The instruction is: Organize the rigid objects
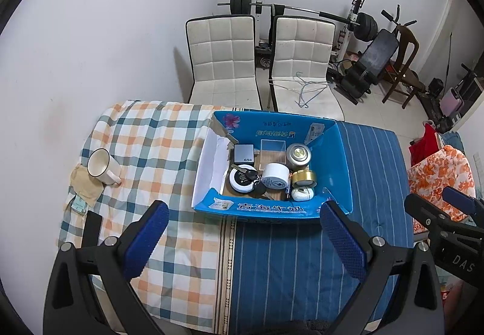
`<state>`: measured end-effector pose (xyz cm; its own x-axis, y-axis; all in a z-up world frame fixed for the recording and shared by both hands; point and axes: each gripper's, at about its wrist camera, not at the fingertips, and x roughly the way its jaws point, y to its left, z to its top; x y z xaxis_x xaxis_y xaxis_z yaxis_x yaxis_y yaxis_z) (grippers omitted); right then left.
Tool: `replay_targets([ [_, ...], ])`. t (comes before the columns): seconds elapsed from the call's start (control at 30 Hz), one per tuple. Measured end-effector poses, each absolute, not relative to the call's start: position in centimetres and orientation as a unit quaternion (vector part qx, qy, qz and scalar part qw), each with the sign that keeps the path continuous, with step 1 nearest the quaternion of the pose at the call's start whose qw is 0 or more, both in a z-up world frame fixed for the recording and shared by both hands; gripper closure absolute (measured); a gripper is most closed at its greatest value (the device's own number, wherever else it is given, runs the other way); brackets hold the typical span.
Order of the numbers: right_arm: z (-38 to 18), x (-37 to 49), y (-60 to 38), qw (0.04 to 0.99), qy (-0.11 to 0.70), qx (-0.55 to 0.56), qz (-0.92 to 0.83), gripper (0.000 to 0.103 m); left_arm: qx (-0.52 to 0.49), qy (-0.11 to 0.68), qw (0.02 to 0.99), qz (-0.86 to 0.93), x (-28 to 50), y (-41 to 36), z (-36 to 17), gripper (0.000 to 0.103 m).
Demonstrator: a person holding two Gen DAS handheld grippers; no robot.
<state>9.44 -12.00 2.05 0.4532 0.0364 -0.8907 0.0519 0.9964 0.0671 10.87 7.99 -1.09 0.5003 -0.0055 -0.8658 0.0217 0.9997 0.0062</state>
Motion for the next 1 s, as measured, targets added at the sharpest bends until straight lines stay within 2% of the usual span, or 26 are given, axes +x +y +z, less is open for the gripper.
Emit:
replay_targets([
  [1.0,2.35,9.42,-11.74,0.856,0.516,0.033,-0.005,0.01,0.007,0.498,0.867,-0.003,10.68,8.53,-1.58,0.001],
])
